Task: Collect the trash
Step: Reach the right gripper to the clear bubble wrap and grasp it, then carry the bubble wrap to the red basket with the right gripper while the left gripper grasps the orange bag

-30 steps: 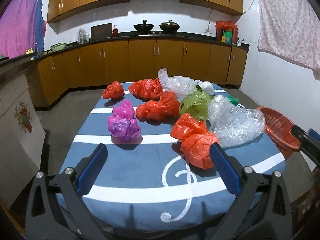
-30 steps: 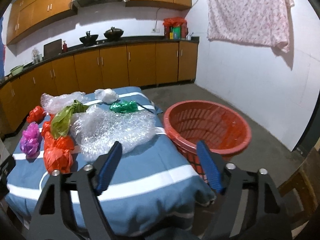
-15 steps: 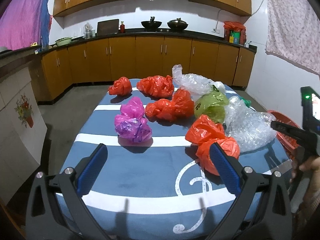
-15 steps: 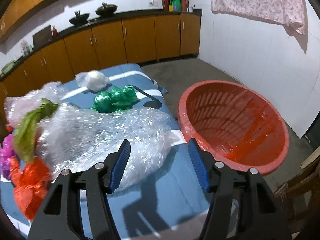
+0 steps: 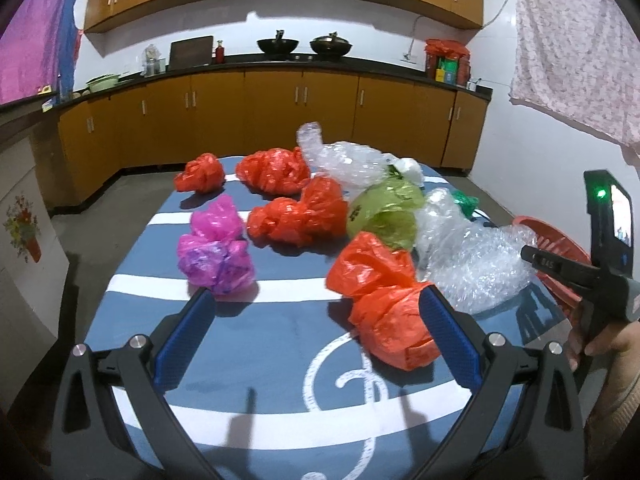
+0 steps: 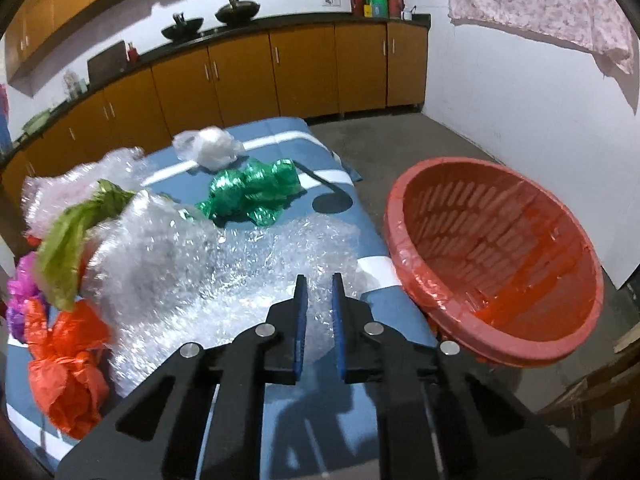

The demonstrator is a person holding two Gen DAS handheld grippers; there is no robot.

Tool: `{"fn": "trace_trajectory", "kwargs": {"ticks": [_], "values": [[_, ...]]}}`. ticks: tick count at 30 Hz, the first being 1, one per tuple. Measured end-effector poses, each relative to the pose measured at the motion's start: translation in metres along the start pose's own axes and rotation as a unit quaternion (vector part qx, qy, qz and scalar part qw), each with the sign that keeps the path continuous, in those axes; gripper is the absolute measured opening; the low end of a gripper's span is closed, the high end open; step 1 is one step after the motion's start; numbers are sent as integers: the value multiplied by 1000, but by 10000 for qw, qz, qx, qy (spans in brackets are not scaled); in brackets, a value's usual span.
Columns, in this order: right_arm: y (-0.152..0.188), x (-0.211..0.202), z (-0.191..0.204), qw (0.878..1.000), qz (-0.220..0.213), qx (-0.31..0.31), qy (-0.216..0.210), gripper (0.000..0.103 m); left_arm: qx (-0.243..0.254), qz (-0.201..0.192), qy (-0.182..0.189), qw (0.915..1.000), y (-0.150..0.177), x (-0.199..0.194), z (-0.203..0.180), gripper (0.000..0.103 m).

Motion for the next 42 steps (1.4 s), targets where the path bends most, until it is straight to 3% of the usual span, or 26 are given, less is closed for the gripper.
{"fn": "trace_trajectory", "kwargs": {"ticks": [7, 16, 21, 24, 26, 29, 42], "values": [[-18, -30, -9, 9992, -392, 8, -3, 10, 137, 135, 203, 9996, 4, 15, -28, 97], [-21, -44, -23, 9984, -544, -42, 123, 9, 388, 340, 201, 9985, 11, 38, -52, 95], [-20, -49, -29, 9983, -549, -13, 174, 9, 292, 725, 169, 9968, 27, 55, -48, 81], [-19, -52, -31, 9982, -566, -26, 196, 9, 169, 862, 219, 9959, 34, 60, -45, 66], [-21, -54, -32, 9980, -593, -22, 201, 9, 93, 858, 310, 9958, 34, 59, -44, 52], [-23, -58, -33, 9978, -635, 18, 191, 9, 97, 774, 362, 9963, 31, 55, -43, 44], [-40, -87, -42, 9949, -988, 87, 179, 9, -16, 336, 622, 9975, 4, 15, -47, 39]]}}
Point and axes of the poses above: each gripper's, at about its wrist camera, not at the fingertips, and x roughly the way its jaws point, z to its left, y to its underside, the point moved 7 cm from there along x, roughly the way its jaws point, and after that the axes turned 14 degrees about -z, right-handed, at the moved point
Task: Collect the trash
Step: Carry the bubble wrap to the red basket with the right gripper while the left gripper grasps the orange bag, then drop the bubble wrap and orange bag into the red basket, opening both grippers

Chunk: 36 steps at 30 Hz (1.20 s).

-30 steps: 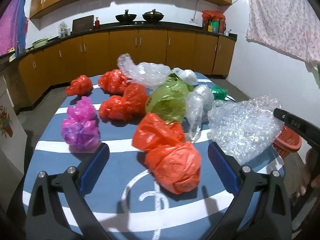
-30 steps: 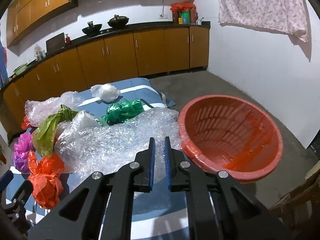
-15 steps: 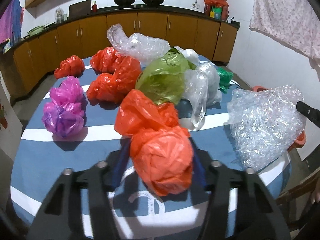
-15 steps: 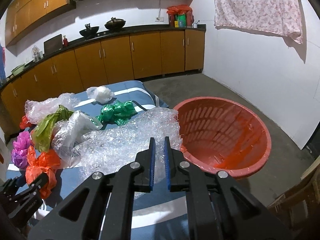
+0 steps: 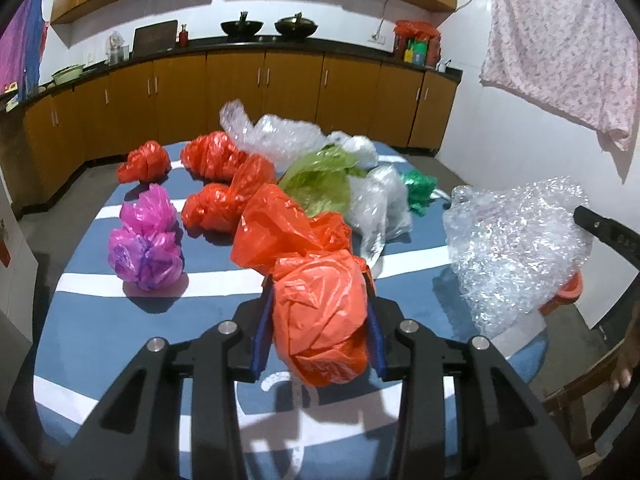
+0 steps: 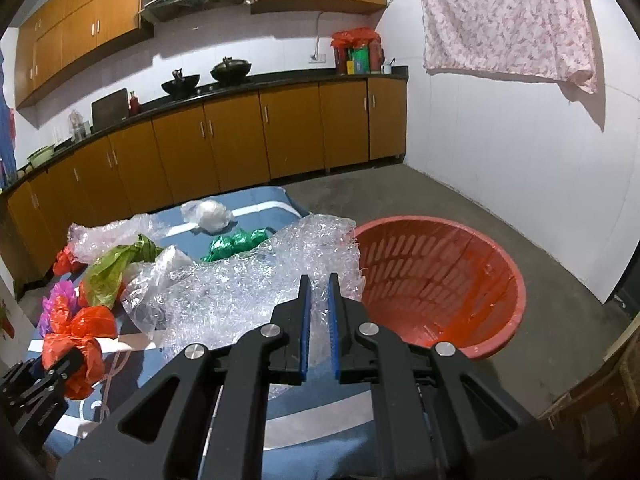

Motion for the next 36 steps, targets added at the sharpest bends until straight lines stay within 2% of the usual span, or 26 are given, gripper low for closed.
{"fn": "trace_trajectory", "kwargs": {"ticks": [6, 13, 21, 26, 36], "values": [[-9, -7, -11, 9997, -180, 8, 143, 9, 69, -249, 188, 9995, -17, -19, -19, 39], [-16, -4, -41, 9974, -364, -39, 613, 9, 229, -378, 647, 9969, -40, -15, -60, 39], [-26, 6, -91, 9885, -523, -14, 1419, 8, 510, -317, 1345, 9891, -53, 25, -128, 39], [-41, 17, -130, 9748, -739, -191, 2094, 8, 603, -204, 1734, 9828, -58, 59, -172, 39], [-36, 48, -160, 9673, -682, -179, 2436, 9, 835, 41, 2392, 9674, -45, 120, -258, 39]]}}
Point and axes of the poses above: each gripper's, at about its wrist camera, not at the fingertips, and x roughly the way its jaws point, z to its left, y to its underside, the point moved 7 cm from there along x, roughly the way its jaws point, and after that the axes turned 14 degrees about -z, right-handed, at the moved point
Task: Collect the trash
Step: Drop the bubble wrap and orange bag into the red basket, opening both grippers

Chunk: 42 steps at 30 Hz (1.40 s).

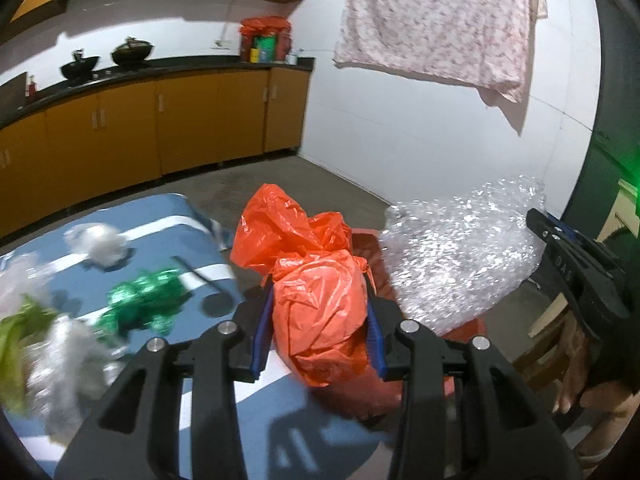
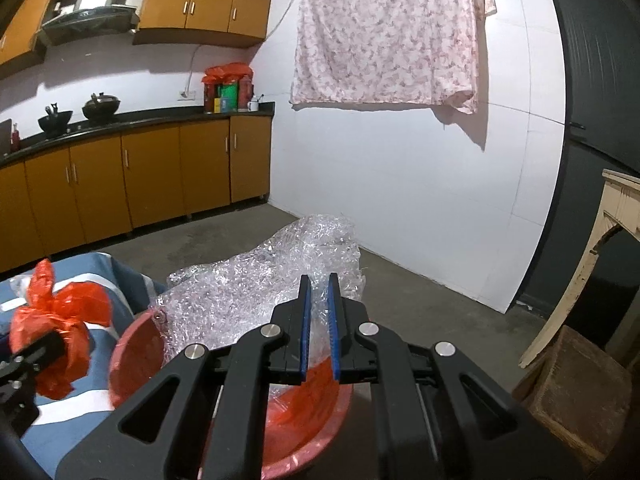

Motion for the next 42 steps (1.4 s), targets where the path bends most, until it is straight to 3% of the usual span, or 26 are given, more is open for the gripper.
{"fn": "trace_trajectory", "kwargs": {"ticks": [6, 15, 18, 20, 22, 24, 29, 33, 38, 42], "values": [[11, 15, -5, 9999, 120, 35, 59, 8, 33, 247, 193, 9995, 13, 37, -13, 40], [25, 26, 4, 9961, 448, 432, -631, 14, -16, 398, 174, 9991, 22, 50, -10, 55], [28, 21, 2, 9956, 471, 472, -665, 23, -99, 423, 76, 9990, 22, 49, -2, 59], [27, 15, -1, 9954, 429, 491, -707, 45, -162, 407, 2, 9990, 21, 43, 5, 65], [24, 13, -3, 9953, 357, 475, -766, 59, -220, 355, -93, 9991, 19, 34, 13, 69], [20, 6, -3, 9959, 288, 379, -769, 64, -251, 301, -158, 9991, 16, 23, 19, 73], [12, -11, -3, 9961, 104, 359, -796, 91, -220, 60, -451, 9987, 8, -19, 35, 85], [7, -26, 8, 9962, -8, 300, -821, 99, -179, -148, -740, 9970, 6, -58, 51, 89], [7, -41, 34, 9936, 29, 185, -1111, 100, -78, -304, -1250, 9917, 11, -109, 82, 92], [10, -52, 59, 9888, 154, 234, -1463, 100, -20, -386, -1845, 9821, 20, -154, 117, 93]]}}
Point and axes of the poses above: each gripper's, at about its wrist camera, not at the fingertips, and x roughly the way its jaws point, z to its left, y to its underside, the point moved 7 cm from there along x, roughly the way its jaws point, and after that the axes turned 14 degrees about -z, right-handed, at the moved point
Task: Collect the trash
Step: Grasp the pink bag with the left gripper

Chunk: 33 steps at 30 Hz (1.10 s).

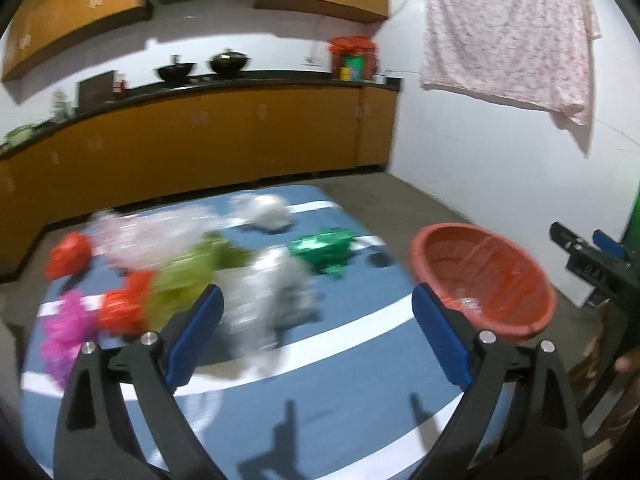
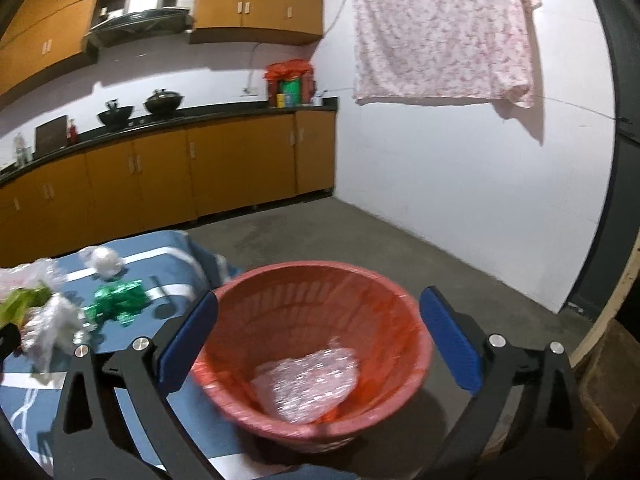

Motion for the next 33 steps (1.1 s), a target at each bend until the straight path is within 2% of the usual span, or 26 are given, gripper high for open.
{"fn": "trace_trajectory", "kwargs": {"ticks": [4, 7, 11, 16, 19, 25, 31, 33], "values": [[7, -4, 25, 9996, 97, 32, -257, 100, 54, 23, -626, 9980, 10, -23, 52, 93], [16, -8, 48, 9988, 176, -16, -454, 100, -50, 126, -1128, 9935, 22, -35, 96, 94], [24, -15, 82, 9967, 259, -152, -749, 100, -354, 303, -1876, 9811, 36, -42, 159, 94], [28, -22, 117, 9935, 319, -309, -1051, 100, -637, 554, -2409, 9669, 48, -34, 216, 93], [31, -24, 133, 9919, 358, -362, -1161, 100, -792, 832, -2402, 9639, 57, -21, 239, 93], [36, -22, 154, 9898, 475, -412, -1275, 100, -997, 1274, -2180, 9625, 77, 6, 258, 93], [40, -19, 174, 9878, 608, -291, -1401, 100, -1293, 1611, -1881, 9602, 96, 23, 264, 66], [40, -18, 182, 9870, 645, -239, -1455, 99, -1352, 1600, -1833, 9605, 97, 25, 265, 63]]}}
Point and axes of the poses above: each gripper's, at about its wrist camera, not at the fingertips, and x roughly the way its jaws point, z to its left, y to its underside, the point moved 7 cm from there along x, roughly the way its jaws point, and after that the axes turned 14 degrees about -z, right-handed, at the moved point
